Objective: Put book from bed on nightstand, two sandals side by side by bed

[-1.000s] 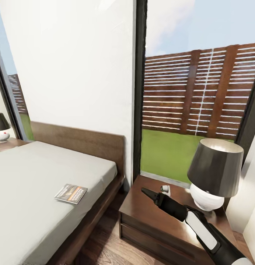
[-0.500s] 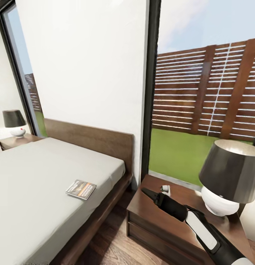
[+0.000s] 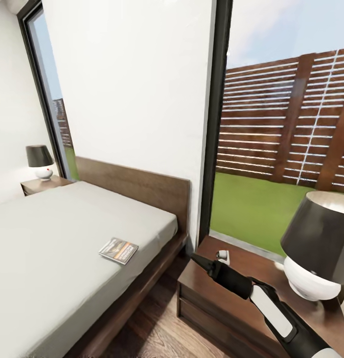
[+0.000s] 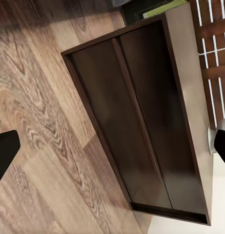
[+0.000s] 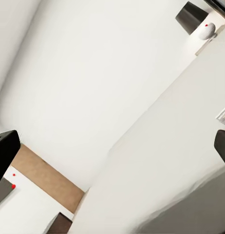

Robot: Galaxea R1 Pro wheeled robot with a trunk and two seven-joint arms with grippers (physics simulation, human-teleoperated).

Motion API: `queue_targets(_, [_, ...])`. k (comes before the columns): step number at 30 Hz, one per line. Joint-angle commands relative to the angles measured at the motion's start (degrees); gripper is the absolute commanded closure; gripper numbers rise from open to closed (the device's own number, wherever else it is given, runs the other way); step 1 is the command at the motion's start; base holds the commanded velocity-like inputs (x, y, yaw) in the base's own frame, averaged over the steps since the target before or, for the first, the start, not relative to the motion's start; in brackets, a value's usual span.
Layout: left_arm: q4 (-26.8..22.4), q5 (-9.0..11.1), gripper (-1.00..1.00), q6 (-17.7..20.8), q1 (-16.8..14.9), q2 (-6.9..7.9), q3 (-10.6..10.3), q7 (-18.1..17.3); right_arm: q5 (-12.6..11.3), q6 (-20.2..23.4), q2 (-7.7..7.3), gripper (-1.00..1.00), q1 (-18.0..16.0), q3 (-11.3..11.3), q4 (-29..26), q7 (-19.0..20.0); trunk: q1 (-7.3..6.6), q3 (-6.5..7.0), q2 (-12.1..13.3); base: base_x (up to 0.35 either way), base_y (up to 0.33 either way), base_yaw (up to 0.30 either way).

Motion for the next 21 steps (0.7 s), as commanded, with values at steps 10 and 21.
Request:
queue_targets(10, [0.1, 0.3, -1.0, -0.5, 0.0, 0.0, -0.5, 0.1, -0.5, 0.5, -0.05, -1.0, 0.0, 0.1, 0.0, 0.0, -0.01, -0.3, 0.0, -0.004, -0.161, 0.099])
queue_targets(21, [0.1, 0.3, -1.0, -0.6, 0.0, 0.0, -0.5, 0.1, -0.5, 0.5, -0.07, -1.0, 0.0, 0.1, 0.0, 0.0, -0.01, -0.32, 0.0, 0.0, -0.181, 0.045])
